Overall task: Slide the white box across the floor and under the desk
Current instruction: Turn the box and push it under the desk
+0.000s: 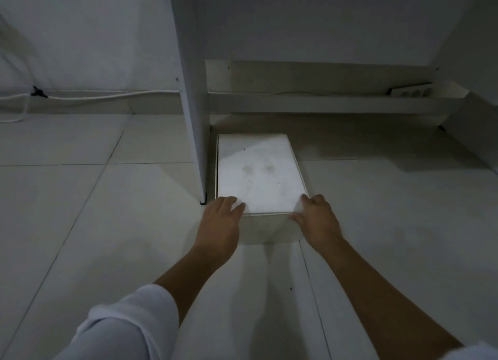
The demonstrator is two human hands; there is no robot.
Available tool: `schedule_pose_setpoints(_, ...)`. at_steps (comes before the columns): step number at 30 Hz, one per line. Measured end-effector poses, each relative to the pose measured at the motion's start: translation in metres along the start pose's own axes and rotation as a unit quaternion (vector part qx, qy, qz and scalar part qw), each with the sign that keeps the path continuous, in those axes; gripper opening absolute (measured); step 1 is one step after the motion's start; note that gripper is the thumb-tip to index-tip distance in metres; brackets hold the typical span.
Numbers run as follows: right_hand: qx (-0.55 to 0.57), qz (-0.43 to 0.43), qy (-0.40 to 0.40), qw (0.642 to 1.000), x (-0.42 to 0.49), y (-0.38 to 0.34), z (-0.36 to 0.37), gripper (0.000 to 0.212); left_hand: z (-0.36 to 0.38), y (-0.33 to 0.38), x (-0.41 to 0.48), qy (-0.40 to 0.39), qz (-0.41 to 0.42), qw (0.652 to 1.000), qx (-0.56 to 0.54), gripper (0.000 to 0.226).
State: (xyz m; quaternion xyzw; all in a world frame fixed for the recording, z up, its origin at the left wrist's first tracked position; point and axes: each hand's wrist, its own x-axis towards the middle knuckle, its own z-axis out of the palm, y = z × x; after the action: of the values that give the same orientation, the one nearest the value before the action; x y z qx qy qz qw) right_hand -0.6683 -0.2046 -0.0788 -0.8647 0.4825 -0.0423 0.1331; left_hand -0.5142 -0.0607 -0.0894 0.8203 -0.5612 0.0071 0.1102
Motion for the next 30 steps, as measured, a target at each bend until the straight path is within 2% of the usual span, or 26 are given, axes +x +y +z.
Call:
schedule_pose_setpoints(1,-0.012,0.005,0.03,0.999,0.003,-0.004,0.003,0.043,0.0,-0.001,0.0,-0.003,0.014,1.0,0.005,0.062)
schedule_pose_setpoints(4,-0.073,-0.02,0.124,0.989,0.012,-0.015,0.016,0.024,-0.001,0.0,0.004,-0.094,0.018,0.995,0.007,0.072)
schedule_pose_setpoints(8,-0.075,-0.048,0.152,0.984,0.03,-0.025,0.039,0.05,0.004,0.003,0.024,-0.143,-0.003,0.988,0.057,0.076)
schedule_pose_setpoints(16,-0.012,-0.056,0.128,0.99,0.069,-0.048,0.069,0.077,0.007,-0.021,0.077,-0.172,-0.045,0.98,0.091,0.088)
schedule_pose_setpoints(19,0.02,-0.062,0.096,0.993,0.077,-0.061,0.066,0.077,0.006,-0.031,0.094,-0.181,-0.058,0.976,0.102,0.092)
schedule_pose_setpoints(30,0.039,-0.058,0.072,0.995,0.1,-0.077,0.063,0.078,0.012,-0.052,0.115,-0.183,-0.06,0.975,0.113,0.099)
